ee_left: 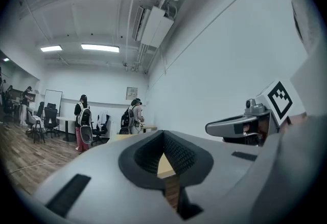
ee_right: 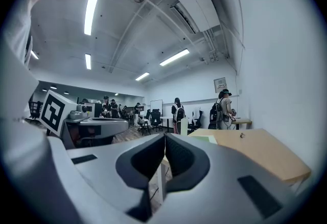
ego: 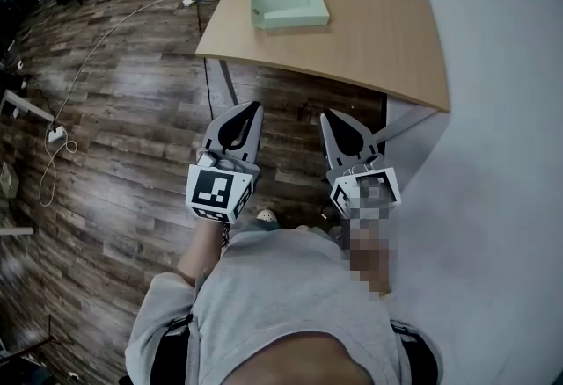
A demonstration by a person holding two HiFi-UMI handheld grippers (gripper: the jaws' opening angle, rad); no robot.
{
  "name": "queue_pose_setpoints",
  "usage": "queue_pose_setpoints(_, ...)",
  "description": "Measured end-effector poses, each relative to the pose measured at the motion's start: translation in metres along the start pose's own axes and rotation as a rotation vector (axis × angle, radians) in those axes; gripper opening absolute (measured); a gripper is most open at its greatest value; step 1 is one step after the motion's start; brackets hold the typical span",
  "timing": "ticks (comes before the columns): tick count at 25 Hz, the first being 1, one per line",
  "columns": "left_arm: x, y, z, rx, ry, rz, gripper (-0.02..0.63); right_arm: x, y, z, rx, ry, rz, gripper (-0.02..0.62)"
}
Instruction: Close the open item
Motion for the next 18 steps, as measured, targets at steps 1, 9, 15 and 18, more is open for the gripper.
queue_pose_setpoints(1, -0.002, 0.000, 0.001, 0.002, 0.000, -0.001, 0.015, -0.001, -0.002, 0.000, 0.007, -0.002, 0.006, 0.011)
queue_pose_setpoints(9, -0.022, -0.003, 0.015, 0.015, -0.014, -0.022, 0.015, -0.004, -0.012, 0.006, 0.032, -0.028, 0.038, 0.011)
queue_pose_setpoints(15, -0.027, -0.013, 0.021, 0.009, 0.010, -0.028, 0.015, 0.006, -0.022, 0.001, 0.032, -0.020, 0.041, 0.011)
queue_pose_setpoints(18, -0.031, -0.024, 0.023, -0.001, 0.010, -0.037, 0.015, 0.016, -0.031, -0.002, 0.032, -0.021, 0.035, 0.011)
Point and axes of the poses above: the fingertips, and each gripper's own axes: y backward along the fingers, x to its right, z out of its underside, the point moved 5 cm from there along y, backward along the fingers, and after that the axes turned 11 degrees about -y, right-handed, at the moved point
